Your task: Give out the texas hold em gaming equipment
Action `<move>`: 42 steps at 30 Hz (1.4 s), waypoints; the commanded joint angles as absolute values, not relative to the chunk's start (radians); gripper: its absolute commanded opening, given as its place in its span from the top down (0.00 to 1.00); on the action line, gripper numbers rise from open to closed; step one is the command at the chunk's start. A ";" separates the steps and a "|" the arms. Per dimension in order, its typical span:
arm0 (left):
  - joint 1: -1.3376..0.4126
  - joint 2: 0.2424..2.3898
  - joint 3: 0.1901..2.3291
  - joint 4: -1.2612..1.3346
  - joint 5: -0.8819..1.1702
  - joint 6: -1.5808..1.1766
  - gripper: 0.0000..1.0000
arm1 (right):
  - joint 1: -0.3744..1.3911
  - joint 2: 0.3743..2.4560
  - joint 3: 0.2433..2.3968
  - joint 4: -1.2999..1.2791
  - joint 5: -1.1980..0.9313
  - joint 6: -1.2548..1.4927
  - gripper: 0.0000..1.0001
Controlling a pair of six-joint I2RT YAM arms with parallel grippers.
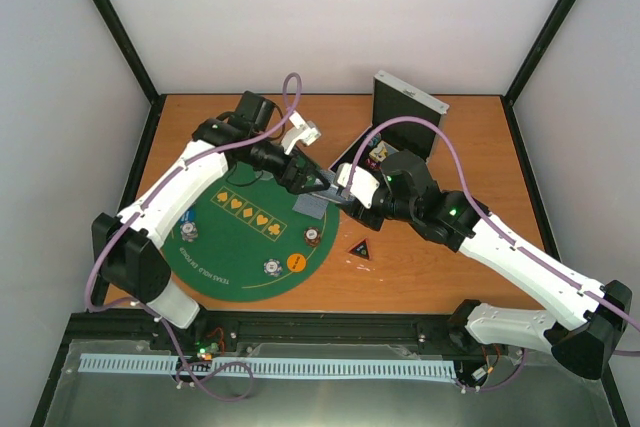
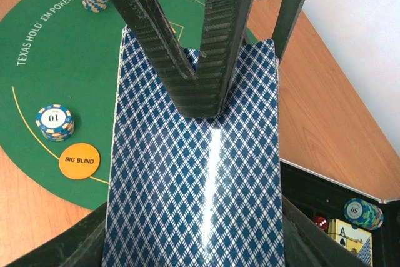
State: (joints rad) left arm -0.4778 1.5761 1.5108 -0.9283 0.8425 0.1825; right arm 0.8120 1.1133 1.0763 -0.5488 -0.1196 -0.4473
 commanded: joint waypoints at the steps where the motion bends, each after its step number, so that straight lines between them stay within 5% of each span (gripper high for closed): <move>1: -0.479 1.543 1.496 -0.904 0.790 0.173 0.07 | 0.807 1.098 1.105 -0.527 -0.113 -0.436 0.49; 9: -0.475 1.500 1.472 -0.909 0.750 0.193 0.12 | 0.807 1.095 1.104 -0.527 -0.106 -0.440 0.49; 15: -0.467 1.484 1.483 -0.911 0.779 0.201 0.01 | 0.807 1.099 1.104 -0.525 -0.109 -0.442 0.49; 25: -0.430 1.486 1.588 -0.956 0.827 0.195 0.01 | 0.807 1.098 1.101 -0.529 -0.103 -0.443 0.49; 28: -0.423 1.476 1.575 -0.950 0.842 0.190 0.08 | 0.807 1.102 1.101 -0.528 -0.102 -0.445 0.49; 33: -0.423 1.490 1.559 -0.956 0.848 0.190 0.43 | 0.807 1.108 1.105 -0.523 -0.104 -0.446 0.49; 42: -0.426 1.511 1.541 -0.966 0.927 0.202 0.50 | 0.807 1.111 1.107 -0.528 -0.102 -0.449 0.49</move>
